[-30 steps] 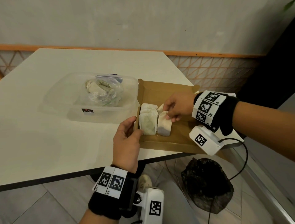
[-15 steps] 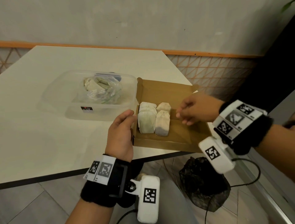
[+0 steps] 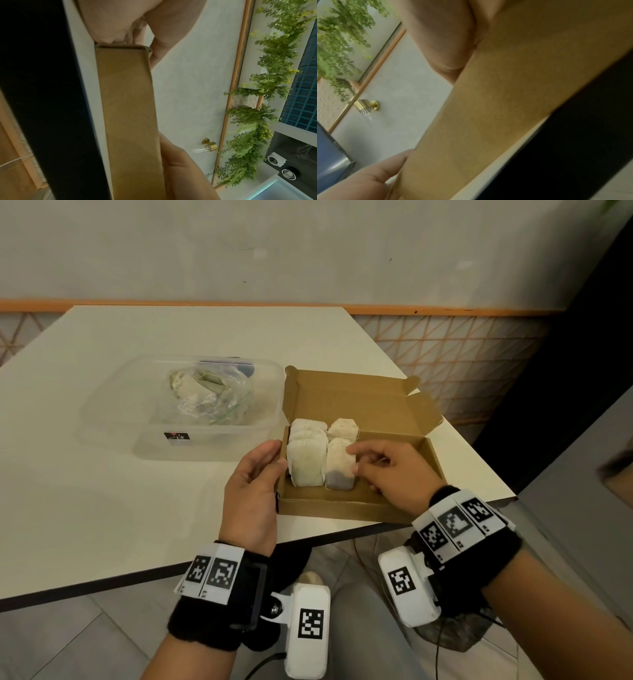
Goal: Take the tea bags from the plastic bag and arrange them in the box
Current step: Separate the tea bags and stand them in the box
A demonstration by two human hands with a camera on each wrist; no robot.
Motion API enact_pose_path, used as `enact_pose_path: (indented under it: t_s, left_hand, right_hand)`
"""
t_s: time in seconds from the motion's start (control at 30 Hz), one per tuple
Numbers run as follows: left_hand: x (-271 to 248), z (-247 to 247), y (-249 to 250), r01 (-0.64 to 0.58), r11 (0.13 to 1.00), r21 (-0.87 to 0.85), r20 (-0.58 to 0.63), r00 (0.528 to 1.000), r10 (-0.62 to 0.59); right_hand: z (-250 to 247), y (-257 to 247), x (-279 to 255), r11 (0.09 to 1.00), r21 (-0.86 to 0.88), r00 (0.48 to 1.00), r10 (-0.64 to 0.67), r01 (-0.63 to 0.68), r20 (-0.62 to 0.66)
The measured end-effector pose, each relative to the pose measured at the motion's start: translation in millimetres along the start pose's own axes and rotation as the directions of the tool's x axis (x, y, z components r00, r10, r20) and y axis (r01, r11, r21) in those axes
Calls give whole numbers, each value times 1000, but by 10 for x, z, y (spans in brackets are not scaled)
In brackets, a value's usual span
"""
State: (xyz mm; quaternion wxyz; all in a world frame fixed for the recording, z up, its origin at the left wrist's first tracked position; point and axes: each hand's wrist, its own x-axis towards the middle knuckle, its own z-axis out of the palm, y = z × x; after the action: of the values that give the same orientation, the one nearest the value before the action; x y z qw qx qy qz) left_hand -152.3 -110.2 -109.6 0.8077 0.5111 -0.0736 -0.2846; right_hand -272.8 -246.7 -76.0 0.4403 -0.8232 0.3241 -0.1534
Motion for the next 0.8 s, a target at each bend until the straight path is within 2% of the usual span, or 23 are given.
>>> enact_pose_path:
  t_s: [0.07,0.23,0.47,0.63,0.8]
  left_hand:
    - [-2,-9,-6,-6,1000,15,-2,1000,6]
    - [-14,0,0,-17,1000,11,11,1000,17]
    - [3,-11,-21,-29,999,43,-5,1000,29]
    - [-1,-24,-24,-33,998,51,-1,999,33]
    - [2,-19,-34,-37,998,54,-6,999,38]
  right_hand:
    - [-3,21,-3,1000,6,998,-22,22,-55]
    - [26,15,-4,996,-80,998,-50,46,-47]
    - [39,8,10,985,171,996,-9,-7,92]
    - [7,98,65,982,151,979,135,-112,-151]
    - [32,124,97,986,33,986,164,-163,-25]
